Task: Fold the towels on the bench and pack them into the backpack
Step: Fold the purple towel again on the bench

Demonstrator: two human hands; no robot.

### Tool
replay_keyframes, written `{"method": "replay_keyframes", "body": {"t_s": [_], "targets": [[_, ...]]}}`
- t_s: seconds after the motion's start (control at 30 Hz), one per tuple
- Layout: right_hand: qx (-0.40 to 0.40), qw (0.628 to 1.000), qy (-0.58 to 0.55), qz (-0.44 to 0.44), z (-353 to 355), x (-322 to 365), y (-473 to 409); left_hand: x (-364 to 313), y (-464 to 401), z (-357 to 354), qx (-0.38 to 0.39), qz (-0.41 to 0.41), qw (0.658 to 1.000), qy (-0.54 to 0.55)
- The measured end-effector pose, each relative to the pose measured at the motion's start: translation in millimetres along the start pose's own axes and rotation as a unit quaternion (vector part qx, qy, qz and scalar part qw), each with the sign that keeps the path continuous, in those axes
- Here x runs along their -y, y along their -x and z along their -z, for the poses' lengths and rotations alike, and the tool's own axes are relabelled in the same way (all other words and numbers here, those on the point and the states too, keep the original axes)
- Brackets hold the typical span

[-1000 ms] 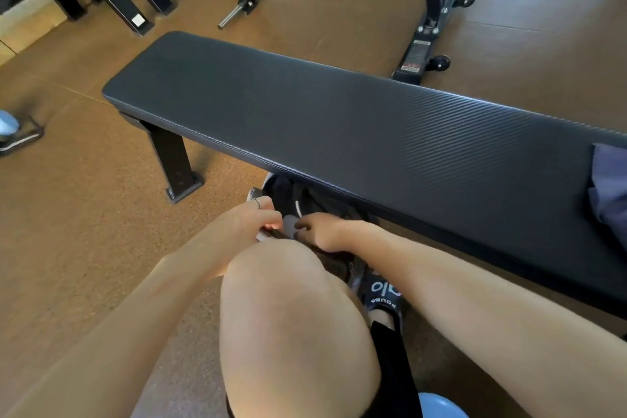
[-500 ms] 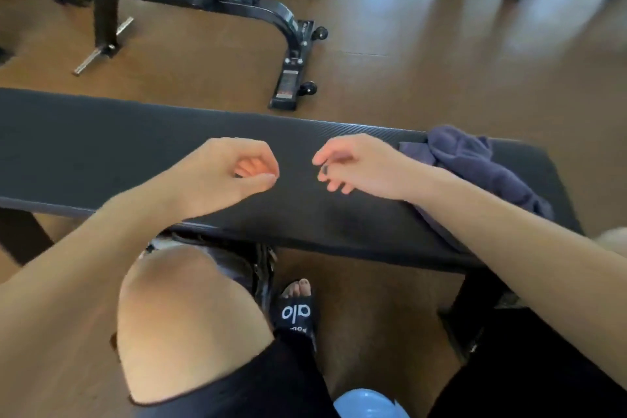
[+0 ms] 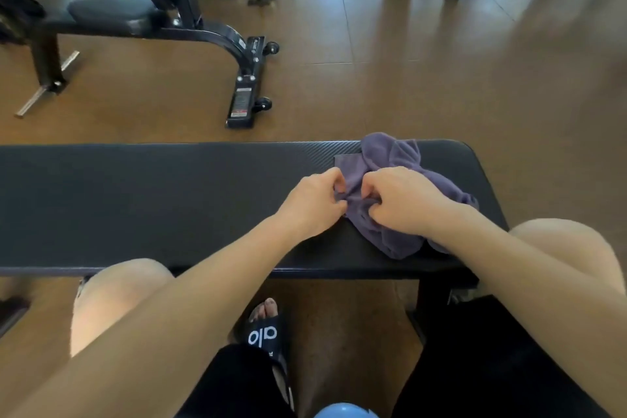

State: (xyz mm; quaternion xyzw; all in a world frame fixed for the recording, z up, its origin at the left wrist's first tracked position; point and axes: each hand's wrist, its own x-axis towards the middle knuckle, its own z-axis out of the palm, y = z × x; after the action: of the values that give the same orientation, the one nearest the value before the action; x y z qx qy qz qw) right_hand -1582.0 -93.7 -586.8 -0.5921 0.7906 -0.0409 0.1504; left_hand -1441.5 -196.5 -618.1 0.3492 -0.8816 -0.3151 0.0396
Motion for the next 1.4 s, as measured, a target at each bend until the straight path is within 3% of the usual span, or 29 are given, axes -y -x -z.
{"method": "replay_keyframes", "body": {"t_s": [0.1,0.2,0.33,0.5,0.57,0.73,0.87,0.93,1.0,1.1,1.2,1.27,1.4], "targets": [[-0.02,0.999,-0.05,0.011,5.0,-1.7,-6.9,2.9,-3.3,7.0,-0.028,0.047,0.997,0.045],[-0.103,0.985,-0.133,0.032,14.2,-5.1,-14.1,11.7,-7.1,32.7,-0.097,0.092,0.983,0.126],[-0.192,0.952,-0.237,-0.022,40.8,-3.6,-27.8,30.0,-11.5,88.9,-0.21,0.153,0.904,0.338],[-0.252,0.906,-0.335,-0.065,73.0,-0.7,-36.9,69.3,-2.3,149.3,-0.343,0.201,0.85,0.347],[-0.25,0.906,-0.335,-0.066,71.8,-0.4,-40.5,82.9,7.1,155.3,-0.349,0.223,0.858,0.303],[-0.169,0.927,-0.327,-0.073,55.7,4.7,-42.8,107.3,29.8,146.3,-0.271,0.205,0.937,0.086],[-0.138,0.913,-0.373,-0.089,54.4,11.6,-40.3,113.0,38.9,143.7,-0.211,0.219,0.951,0.058],[-0.117,0.892,-0.429,-0.076,56.3,22.5,-38.0,102.9,41.9,141.6,-0.19,0.15,0.97,0.009],[-0.09,0.895,-0.437,-0.021,57.0,39.9,-35.0,76.9,43.2,138.1,-0.151,0.007,0.988,-0.01],[-0.053,0.906,-0.41,0.09,53.1,69.7,-30.7,37.6,37.6,124.1,-0.074,-0.161,0.983,-0.041],[-0.04,0.891,-0.43,0.137,46.3,85.0,-29.9,19.4,32.0,118.3,-0.07,-0.138,0.988,0.028],[-0.056,0.88,-0.452,0.135,42.8,82.8,-30.9,21.4,29.4,119.7,-0.087,-0.142,0.986,0.014],[-0.056,0.918,-0.375,0.118,32.7,70.7,-32.4,31.7,29.1,123.5,-0.111,-0.136,0.985,-0.004]]}}
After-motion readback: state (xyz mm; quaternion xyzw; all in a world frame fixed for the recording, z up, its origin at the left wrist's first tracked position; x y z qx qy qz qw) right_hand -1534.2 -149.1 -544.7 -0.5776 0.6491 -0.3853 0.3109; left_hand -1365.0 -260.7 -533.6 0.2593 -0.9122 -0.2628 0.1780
